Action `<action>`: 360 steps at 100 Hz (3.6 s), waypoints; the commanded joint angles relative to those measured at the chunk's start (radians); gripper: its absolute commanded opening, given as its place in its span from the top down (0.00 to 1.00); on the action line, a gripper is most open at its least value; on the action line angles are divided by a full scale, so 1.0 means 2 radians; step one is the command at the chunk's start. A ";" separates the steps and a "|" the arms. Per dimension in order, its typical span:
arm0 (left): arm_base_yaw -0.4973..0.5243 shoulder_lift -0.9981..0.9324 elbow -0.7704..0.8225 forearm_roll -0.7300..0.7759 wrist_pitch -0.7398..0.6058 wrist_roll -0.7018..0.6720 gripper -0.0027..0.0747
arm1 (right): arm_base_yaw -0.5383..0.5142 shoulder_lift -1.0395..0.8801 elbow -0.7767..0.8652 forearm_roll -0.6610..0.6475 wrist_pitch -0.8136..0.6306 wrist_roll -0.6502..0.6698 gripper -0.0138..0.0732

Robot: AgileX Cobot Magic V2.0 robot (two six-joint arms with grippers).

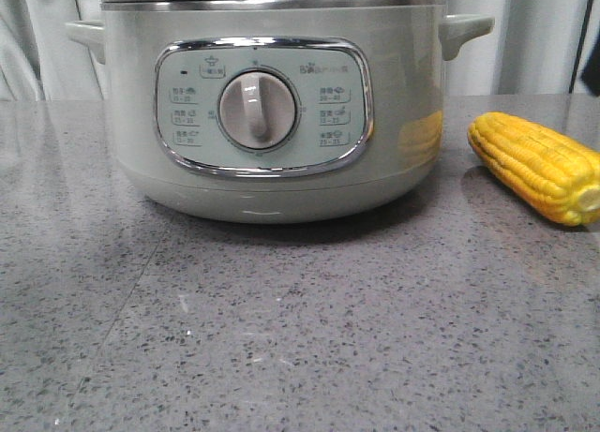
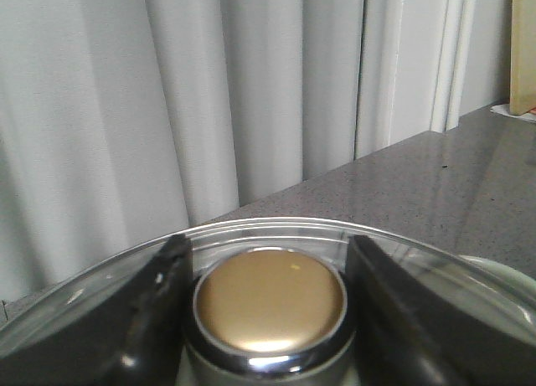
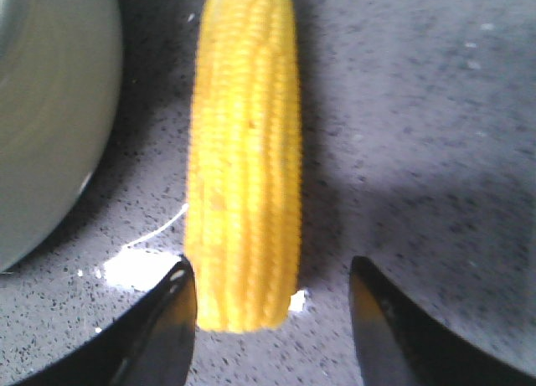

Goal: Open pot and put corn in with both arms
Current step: 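Lower the right gripper onto the yellow corn cob and grasp it, then lift the lid off the pot with the left gripper, set it beside, then carry the corn over the open pot with the right gripper and lower it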

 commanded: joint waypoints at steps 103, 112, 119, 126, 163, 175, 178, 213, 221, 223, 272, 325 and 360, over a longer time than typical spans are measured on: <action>0.004 -0.159 -0.060 -0.006 0.022 0.045 0.99 | 0.031 0.108 -0.046 -0.010 0.011 -0.003 0.91; 0.009 -0.182 -0.071 -0.006 0.054 0.065 0.99 | 0.030 0.092 -0.059 -0.022 0.029 -0.003 0.91; 0.021 -0.202 -0.073 -0.006 0.074 0.072 0.99 | 0.025 0.077 -0.074 -0.023 0.052 -0.003 0.91; 0.049 -0.221 -0.073 -0.010 0.104 0.072 0.99 | 0.019 0.061 -0.091 -0.027 0.072 -0.003 0.91; 0.235 -0.302 -0.037 -0.007 0.213 0.072 0.99 | 0.019 0.006 -0.226 -0.054 0.169 0.013 0.91; 0.282 -0.327 0.014 -0.009 0.212 0.072 0.99 | 0.032 0.006 -0.279 -0.046 0.175 0.015 0.91; 0.289 -0.330 0.028 -0.011 0.209 0.072 0.99 | 0.038 0.006 -0.287 -0.043 0.175 0.015 0.91; 0.298 -0.369 0.202 -0.036 0.138 0.072 0.99 | 0.158 0.052 -0.333 -0.013 0.147 0.015 0.91; 0.298 -0.370 0.233 -0.036 0.119 0.072 0.99 | 0.183 0.071 -0.333 -0.013 0.134 0.015 0.91; 0.298 -0.370 0.239 -0.036 0.114 0.072 0.99 | 0.188 0.075 -0.334 -0.013 0.132 0.015 0.91; 0.233 -0.261 0.261 -0.036 0.004 0.072 0.99 | 0.203 0.166 -0.347 -0.013 0.130 0.015 0.91; 0.229 -0.167 0.261 -0.033 -0.066 0.046 0.99 | 0.203 0.171 -0.347 -0.014 0.125 0.015 0.91; 0.195 -0.164 0.261 -0.029 -0.068 0.041 0.99 | 0.203 0.190 -0.347 -0.014 0.126 0.015 0.91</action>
